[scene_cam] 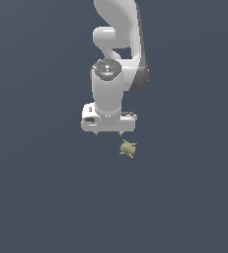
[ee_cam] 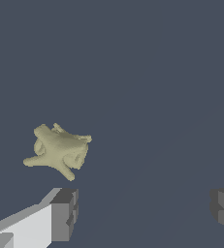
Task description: Pick up the object and move it to a goal position.
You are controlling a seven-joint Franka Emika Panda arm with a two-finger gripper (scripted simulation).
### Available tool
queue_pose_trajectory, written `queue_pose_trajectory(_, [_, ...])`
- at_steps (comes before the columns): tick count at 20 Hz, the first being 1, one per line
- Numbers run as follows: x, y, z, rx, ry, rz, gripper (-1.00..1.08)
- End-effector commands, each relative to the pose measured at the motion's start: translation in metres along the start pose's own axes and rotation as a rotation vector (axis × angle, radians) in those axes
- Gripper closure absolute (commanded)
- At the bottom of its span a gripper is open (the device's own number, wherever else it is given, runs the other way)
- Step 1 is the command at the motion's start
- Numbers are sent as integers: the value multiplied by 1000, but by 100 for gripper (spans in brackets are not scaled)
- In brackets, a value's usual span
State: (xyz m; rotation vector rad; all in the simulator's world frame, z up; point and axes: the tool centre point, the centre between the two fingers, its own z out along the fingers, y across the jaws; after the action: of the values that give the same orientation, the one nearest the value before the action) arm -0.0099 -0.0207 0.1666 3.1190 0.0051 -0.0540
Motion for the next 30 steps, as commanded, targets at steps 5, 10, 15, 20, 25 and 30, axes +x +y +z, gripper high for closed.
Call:
queue_pose_trajectory(5, [-4,11,4,-3,-15,8,-92])
queue_pose_trajectory(10, [-12,31,13,-9,-44,23,-92])
queue_pose_trajectory(15, [-12,30,12,-9,-42,23,-92])
queue_pose_trajectory(20, [-11,27,14,-9,-42,-8,-92])
queue_pose_trajectory(25, [-9,21,17,-9,-38,-81,-92])
queue_pose_trajectory(30, [-7,10,23,-10,-33,-193,-92])
